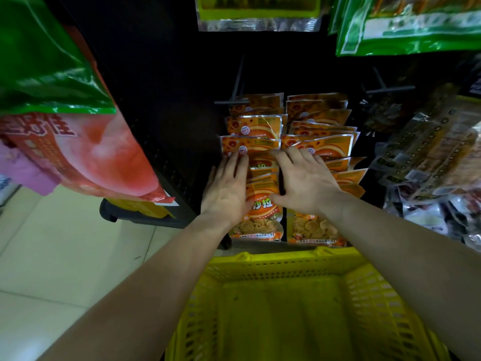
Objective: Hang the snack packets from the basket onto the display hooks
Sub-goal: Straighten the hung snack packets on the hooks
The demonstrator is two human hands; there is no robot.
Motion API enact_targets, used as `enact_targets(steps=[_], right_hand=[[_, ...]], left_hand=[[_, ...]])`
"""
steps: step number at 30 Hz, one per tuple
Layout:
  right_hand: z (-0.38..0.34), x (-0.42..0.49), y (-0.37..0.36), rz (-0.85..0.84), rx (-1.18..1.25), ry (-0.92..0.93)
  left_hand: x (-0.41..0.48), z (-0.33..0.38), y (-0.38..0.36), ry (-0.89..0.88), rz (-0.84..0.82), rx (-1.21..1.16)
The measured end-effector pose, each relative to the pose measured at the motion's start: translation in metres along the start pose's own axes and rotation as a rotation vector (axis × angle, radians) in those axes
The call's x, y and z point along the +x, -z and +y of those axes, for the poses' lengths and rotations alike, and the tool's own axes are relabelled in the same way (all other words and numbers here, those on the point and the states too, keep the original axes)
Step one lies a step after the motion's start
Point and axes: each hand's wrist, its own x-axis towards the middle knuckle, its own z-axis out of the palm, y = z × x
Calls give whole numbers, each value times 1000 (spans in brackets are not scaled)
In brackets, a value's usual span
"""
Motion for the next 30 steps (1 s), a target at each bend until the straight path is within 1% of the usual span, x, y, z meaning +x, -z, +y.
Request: enact_targets(steps=[3,6,10,15,19,23,25,30], right_hand=[[1,-3,5,-3,81,-22],[7,5,9,4,161,-74],[16,35,14,-4,113,-90],[20,74,19,-46,101,-104],[24,86,15,-81,143,-92],[30,86,5,-89,262,-77],[34,85,3,-80,280,-81],[38,81,1,-56,287,-86]], left_hand=[[-5,0,6,-21,-1,-48],[2,2,18,-10,-14,-146],[31,8,28,100,-38,-270],[80,14,30,84,7,-270],[103,9,24,195,69,-322],[111,8,20,254,34,-291],[113,9,22,289,37,-285],[108,13,30,311,33,-320]])
